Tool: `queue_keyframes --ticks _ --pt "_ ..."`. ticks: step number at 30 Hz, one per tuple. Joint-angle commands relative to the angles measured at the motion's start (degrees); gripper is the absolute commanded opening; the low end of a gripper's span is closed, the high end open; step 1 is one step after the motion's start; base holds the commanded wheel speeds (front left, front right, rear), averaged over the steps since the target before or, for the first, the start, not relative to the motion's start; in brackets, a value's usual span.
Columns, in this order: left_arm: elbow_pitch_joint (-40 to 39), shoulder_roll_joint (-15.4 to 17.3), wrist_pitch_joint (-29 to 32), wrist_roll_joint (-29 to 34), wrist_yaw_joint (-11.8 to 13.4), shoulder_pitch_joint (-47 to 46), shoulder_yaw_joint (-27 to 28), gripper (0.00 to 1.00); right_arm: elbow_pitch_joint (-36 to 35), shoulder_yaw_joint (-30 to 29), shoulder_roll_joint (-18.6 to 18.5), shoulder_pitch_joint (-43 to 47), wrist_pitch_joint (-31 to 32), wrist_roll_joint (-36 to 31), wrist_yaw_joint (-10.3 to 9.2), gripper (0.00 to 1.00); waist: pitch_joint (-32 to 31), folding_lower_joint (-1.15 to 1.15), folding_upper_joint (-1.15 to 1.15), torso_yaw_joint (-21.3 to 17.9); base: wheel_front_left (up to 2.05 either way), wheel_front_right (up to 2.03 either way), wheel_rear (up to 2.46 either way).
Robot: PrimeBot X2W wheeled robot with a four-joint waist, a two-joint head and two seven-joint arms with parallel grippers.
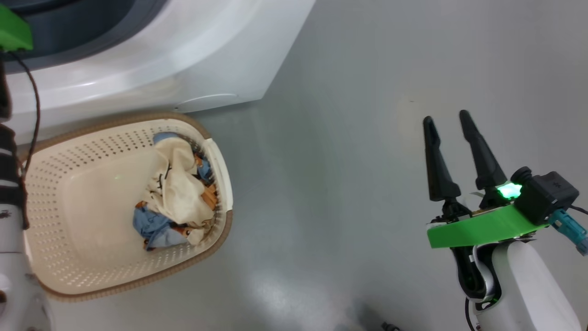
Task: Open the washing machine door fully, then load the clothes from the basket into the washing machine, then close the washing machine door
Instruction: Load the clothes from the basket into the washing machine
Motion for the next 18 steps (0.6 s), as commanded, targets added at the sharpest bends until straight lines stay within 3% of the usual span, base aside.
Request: queue_keyframes --ticks 1,8,18 --pt "-0.5 2.8 -0.3 1.0 0.3 -1.1 0.6 1.0 -1.0 1.6 0.1 -0.1 -0.5 0.6 0.25 1.0 0.1 0.0 0.0 -1.2 0.0 0.0 0.0" --pt "0.4 4.0 -0.3 1.1 0.8 -1.1 1.6 1.0 -0.9 1.4 0.1 0.4 -0.5 1.0 0.25 1.0 -0.4 0.0 0.0 -1.6 0.0 0.0 0.0" --pt "-1.5 2.9 -0.3 1.7 0.5 1.9 0.7 1.0 -1.0 0.9 0.1 0.2 -0.5 0.4 0.25 1.0 -1.2 0.0 0.0 0.1 0.0 0.0 0.0"
